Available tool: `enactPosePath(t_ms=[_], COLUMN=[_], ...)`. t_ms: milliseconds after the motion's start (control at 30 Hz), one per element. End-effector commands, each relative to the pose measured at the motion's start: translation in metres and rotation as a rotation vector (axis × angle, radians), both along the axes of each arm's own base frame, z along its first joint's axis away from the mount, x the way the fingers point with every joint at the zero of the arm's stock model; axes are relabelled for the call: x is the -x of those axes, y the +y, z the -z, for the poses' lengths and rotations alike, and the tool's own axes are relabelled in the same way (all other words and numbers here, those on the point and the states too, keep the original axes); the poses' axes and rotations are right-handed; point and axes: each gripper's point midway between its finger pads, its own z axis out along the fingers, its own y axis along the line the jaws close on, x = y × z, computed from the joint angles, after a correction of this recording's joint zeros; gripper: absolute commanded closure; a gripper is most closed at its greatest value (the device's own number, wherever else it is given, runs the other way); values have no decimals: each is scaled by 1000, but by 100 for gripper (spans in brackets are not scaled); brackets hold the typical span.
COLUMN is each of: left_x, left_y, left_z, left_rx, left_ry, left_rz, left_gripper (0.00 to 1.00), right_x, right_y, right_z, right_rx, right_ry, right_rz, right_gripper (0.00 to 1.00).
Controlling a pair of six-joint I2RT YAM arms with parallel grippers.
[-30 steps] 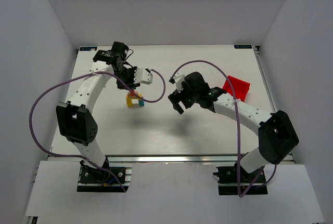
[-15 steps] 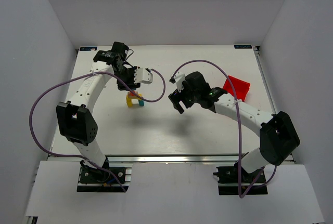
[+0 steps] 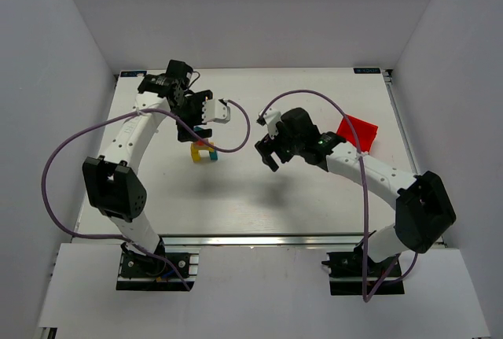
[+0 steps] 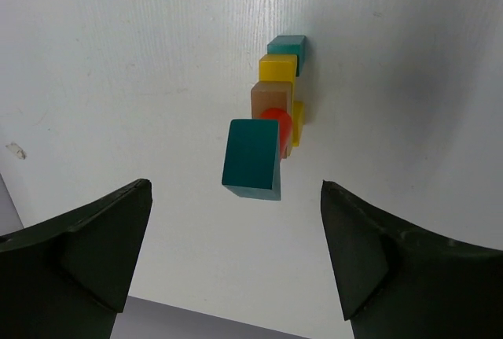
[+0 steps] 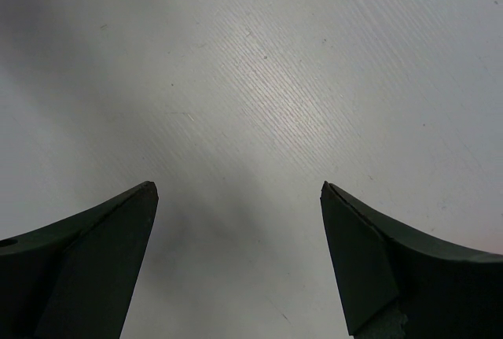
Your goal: Build the wood block tower
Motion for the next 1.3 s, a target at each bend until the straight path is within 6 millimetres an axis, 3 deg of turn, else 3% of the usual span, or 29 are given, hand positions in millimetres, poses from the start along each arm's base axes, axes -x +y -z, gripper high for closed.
enactPosePath(t_ms=[0, 67, 167, 267, 300, 333, 367, 433, 467, 500, 533, 567, 600, 667, 700, 800, 900, 1067, 1267], left_x=[7, 3, -20, -45, -48, -57, -55, -46, -31, -19, 1, 23, 45, 86, 108, 161, 189, 203, 201], left_y=[-10, -15, -29, -33, -33, -11, -8, 19, 23, 27, 30, 30, 40, 67, 80, 116, 134, 141, 140], left_z=[-58, -78, -138, -211, -218, -249, -251, -214, -203, -186, -131, -125, -103, -73, -59, -45, -34, -27, -21], left_rx=[105, 165, 338, 634, 793, 903, 1088, 1106, 1142, 1110, 976, 996, 920, 861, 797, 741, 700, 623, 636], left_ry=[-127, -173, -332, -457, -384, -495, -368, -244, -181, -152, -59, 8, 29, -13, -12, -113, -172, -179, -181], left_rz=[11, -49, -158, -428, -641, -829, -1058, -1393, -1520, -1591, -1697, -1730, -1806, -1949, -2003, -2167, -2226, -2245, -2231], left_gripper=[2, 2, 2, 2, 2, 2, 2, 2, 2, 2, 2, 2, 2, 2, 2, 2, 2, 2, 2], right_x=[1, -3, -9, -15, -14, -14, -11, -2, 4, 11, 13, 22, 28, 38, 44, 58, 72, 80, 79], right_y=[-2, -5, -16, -36, -42, -54, -59, -75, -83, -90, -98, -107, -112, -124, -128, -140, -142, -140, -138], right_z=[-20, -24, -31, -37, -44, -38, -38, -41, -34, -42, -41, -30, -41, -36, -45, -44, -39, -33, -30], right_rx=[-51, -69, -103, -123, -167, -159, -173, -191, -182, -220, -219, -205, -249, -254, -288, -293, -291, -300, -291], right_ry=[-35, -35, -22, -25, -19, -20, -11, 5, 15, 7, -8, 2, -20, -31, -47, -57, -18, 40, 52], right_rz=[10, 67, 208, 368, 437, 504, 536, 619, 652, 679, 708, 723, 722, 744, 739, 732, 712, 723, 724], right_gripper=[11, 11, 11, 10, 11, 11, 11, 11, 11, 11, 11, 10, 11, 11, 11, 10, 11, 11, 11])
